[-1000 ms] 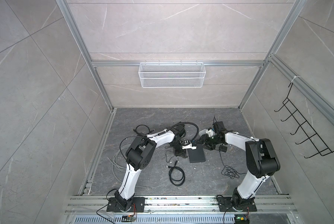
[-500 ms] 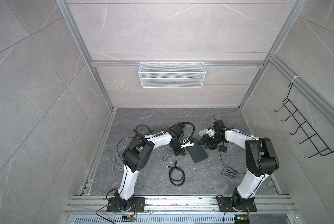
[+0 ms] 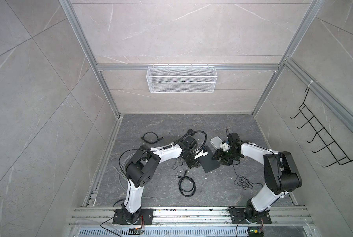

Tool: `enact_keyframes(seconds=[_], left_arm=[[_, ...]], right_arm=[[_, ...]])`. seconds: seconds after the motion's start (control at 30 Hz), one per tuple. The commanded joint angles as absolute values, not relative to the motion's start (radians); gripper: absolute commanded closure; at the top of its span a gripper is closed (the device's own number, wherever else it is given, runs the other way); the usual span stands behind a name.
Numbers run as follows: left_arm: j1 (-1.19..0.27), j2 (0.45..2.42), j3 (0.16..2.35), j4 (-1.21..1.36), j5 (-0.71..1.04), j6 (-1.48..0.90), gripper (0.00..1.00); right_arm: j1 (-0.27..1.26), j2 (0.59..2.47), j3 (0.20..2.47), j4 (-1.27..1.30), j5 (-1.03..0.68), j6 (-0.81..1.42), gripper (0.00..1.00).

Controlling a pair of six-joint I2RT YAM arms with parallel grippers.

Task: Insert the plug into the switch port

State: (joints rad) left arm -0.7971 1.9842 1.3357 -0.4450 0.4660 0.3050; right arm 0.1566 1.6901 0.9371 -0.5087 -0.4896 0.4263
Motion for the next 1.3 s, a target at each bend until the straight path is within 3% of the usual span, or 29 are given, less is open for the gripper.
enact_keyframes(seconds=[0.0,0.4,1.27], left_arm=[[-0.821,1.979,1.363,-0.491,0.5,0.295,1.0],[-0.825,1.999,1.336,-0.465,0.493,0.295,1.0],[-0.746,1.921,1.101,-0.145,0.507,0.254,1.0]], right_arm=[[0.159,1.665,0.901,-0.462,-0.509,0.441,0.39],[0.22,1.682,0.871,-0.42,-0.557,0.47,0.51],[0.229,1.713,0.848,-0.417,-0.542,0.466,0.52]])
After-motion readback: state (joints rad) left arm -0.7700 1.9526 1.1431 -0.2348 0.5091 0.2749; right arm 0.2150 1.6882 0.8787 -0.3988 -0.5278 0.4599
